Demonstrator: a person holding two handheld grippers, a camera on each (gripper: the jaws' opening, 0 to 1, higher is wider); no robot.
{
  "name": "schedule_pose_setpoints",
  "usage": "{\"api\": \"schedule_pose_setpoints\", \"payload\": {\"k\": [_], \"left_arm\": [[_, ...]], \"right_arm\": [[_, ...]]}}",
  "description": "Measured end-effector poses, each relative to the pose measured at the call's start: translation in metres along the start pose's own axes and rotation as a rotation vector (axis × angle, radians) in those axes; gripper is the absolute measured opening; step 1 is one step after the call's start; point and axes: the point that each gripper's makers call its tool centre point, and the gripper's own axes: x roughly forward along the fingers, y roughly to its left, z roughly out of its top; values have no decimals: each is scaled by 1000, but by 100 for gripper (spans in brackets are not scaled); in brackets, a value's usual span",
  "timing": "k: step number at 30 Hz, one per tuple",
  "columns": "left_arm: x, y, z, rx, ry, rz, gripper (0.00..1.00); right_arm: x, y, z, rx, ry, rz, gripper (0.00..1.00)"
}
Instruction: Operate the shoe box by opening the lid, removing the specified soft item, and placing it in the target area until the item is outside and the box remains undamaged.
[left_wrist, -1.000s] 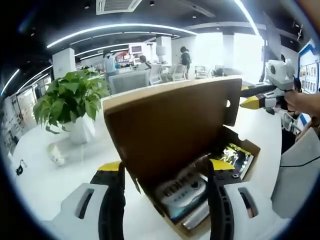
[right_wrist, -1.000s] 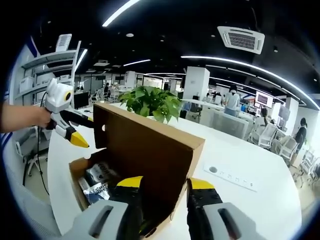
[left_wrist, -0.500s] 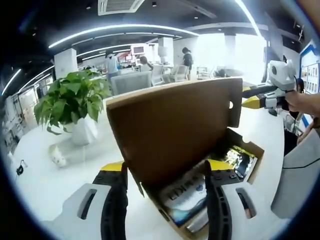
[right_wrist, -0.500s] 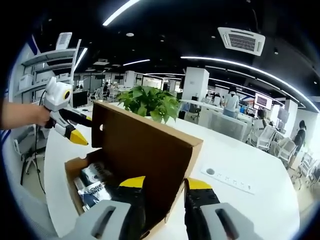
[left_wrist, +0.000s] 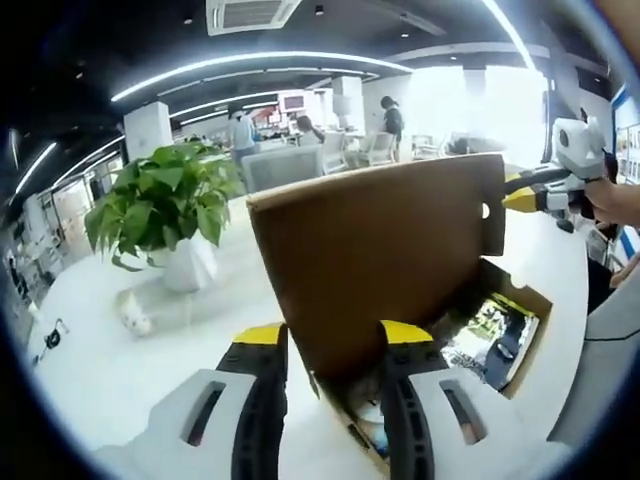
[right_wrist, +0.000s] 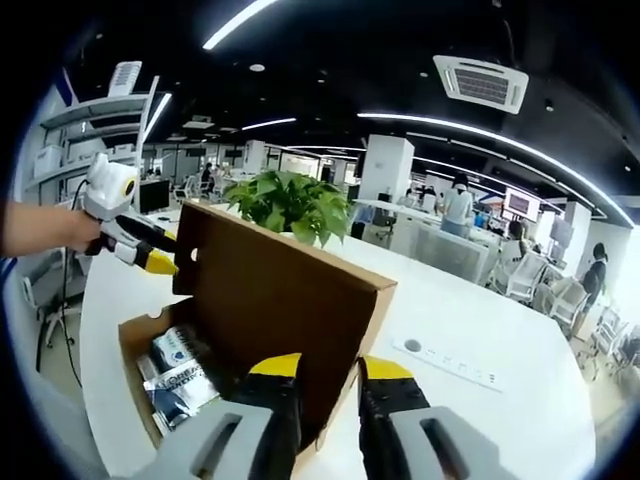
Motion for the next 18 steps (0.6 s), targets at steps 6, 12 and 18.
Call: {"api": "schedule_pose_setpoints", "payload": {"k": [6, 12, 18], "left_arm": [[2, 9, 1, -20, -10, 35, 18], [6, 17, 1, -19, -13, 57, 13], [10, 25, 1, -32, -19, 74, 8]], "right_arm": [[1, -5, 0, -5, 1, -14, 11], [4, -8, 1, -6, 4, -25, 8], [7, -14, 1, -10, 7, -34, 3]]}}
